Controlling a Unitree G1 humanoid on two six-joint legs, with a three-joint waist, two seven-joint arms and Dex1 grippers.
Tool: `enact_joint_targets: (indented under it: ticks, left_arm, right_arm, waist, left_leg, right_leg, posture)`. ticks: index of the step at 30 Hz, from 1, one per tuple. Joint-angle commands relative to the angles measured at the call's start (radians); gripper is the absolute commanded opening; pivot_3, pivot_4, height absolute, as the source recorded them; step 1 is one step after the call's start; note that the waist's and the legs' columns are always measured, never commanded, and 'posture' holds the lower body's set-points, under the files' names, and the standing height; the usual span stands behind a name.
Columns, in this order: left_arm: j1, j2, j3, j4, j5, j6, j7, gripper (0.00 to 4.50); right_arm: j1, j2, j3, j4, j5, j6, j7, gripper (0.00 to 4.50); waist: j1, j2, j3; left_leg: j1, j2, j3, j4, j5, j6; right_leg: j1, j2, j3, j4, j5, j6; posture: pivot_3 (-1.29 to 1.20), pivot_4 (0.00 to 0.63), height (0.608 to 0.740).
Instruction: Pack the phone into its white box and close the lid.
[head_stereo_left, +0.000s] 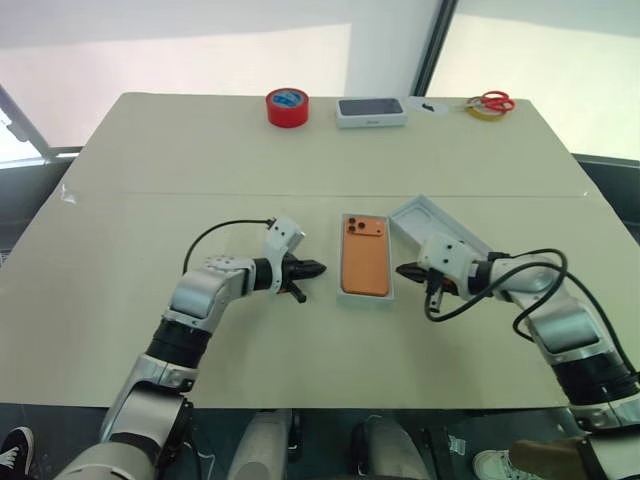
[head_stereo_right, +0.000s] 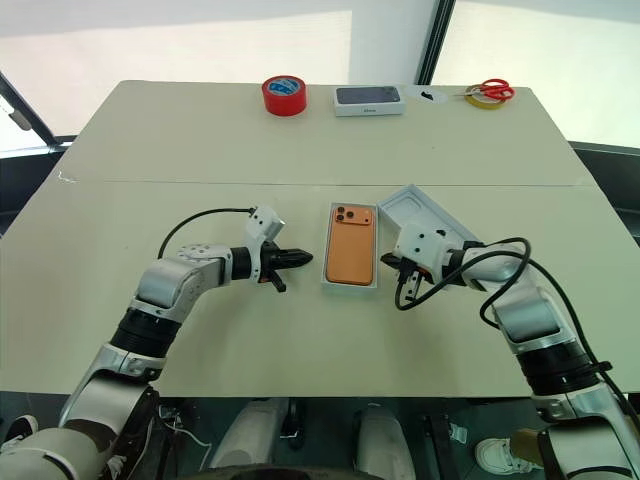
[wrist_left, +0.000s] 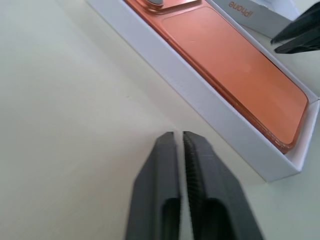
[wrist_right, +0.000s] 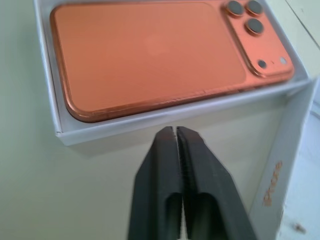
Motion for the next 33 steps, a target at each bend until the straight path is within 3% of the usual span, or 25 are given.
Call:
enact_joint_targets:
  ticks: [1, 5, 6, 12, 19, 31, 33]
  left_arm:
    - [0.006, 0.052, 0.061, -0.081, -0.026, -0.053, -0.041, 1.78]
    - [0.039, 0.1, 0.076, -0.096, -0.021, -0.2, -0.127, 3.82]
    - [0.046, 0.107, 0.075, -0.101, -0.019, -0.237, -0.148, 3.85]
    - [0.129, 0.187, 0.155, -0.125, -0.067, -0.426, -0.306, 3.85]
    - [0.229, 0.251, 0.18, -0.173, -0.108, -0.53, -0.45, 3.85]
    - [0.287, 0.241, 0.166, -0.219, -0.054, -0.601, -0.395, 3.85]
    - [0.299, 0.236, 0.162, -0.238, -0.059, -0.592, -0.385, 3.85]
  right_arm:
    - [-0.053, -0.031, -0.092, -0.068, 0.068, 0.105, -0.016, 1.79]
    - [-0.076, -0.059, -0.057, -0.058, -0.011, 0.112, -0.08, 3.89]
    - [-0.079, -0.065, -0.045, -0.052, -0.028, 0.111, -0.09, 4.41]
    - [-0.117, -0.08, 0.045, -0.114, -0.013, 0.409, -0.073, 4.47]
    - [-0.204, -0.06, 0.087, -0.049, -0.031, 0.598, -0.135, 4.47]
    - [-0.252, -0.13, 0.195, -0.061, -0.008, 0.661, -0.061, 4.47]
    - [-0.272, -0.132, 0.202, -0.039, -0.011, 0.659, -0.059, 3.97]
  waist:
    - [0.0, 0.001, 0.0]
    - [0.0, 0.001, 0.0]
    - [0.0, 0.001, 0.0]
    - [-0.006, 0.002, 0.001]
    - [-0.02, 0.004, 0.001]
    - [-0.024, 0.006, 0.002]
    - [-0.025, 0.006, 0.002]
  left_leg:
    - [0.0, 0.0, 0.0, 0.0, 0.0, 0.0]
    - [0.0, 0.0, 0.0, 0.0, -0.002, -0.001]
    - [0.0, 0.0, 0.0, 0.0, -0.002, -0.001]
    - [-0.001, 0.0, 0.0, -0.001, -0.003, 0.001]
    - [-0.001, 0.0, 0.0, -0.001, -0.006, 0.006]
    - [-0.001, 0.0, 0.0, -0.001, -0.007, 0.007]
    - [-0.001, 0.0, 0.0, -0.001, -0.007, 0.007]
  right_leg:
    - [-0.001, 0.0, 0.0, 0.0, 0.0, 0.0]
    - [-0.004, 0.0, 0.0, -0.001, 0.0, 0.0]
    - [-0.004, 0.0, 0.0, -0.001, 0.0, 0.0]
    - [-0.005, -0.001, 0.0, -0.002, 0.0, 0.0]
    - [-0.005, -0.002, 0.0, -0.002, 0.0, -0.001]
    - [-0.005, -0.001, 0.0, -0.003, 0.0, -0.001]
    - [-0.005, -0.001, 0.0, -0.003, 0.0, -0.001]
  posture:
    - [0.0, 0.15, 0.735]
    - [0.0, 0.15, 0.735]
    - [0.0, 0.15, 0.735]
    - [0.0, 0.15, 0.735]
    - [0.0, 0.15, 0.735]
    - [0.0, 0.15, 0.735]
    - [0.0, 0.15, 0.735]
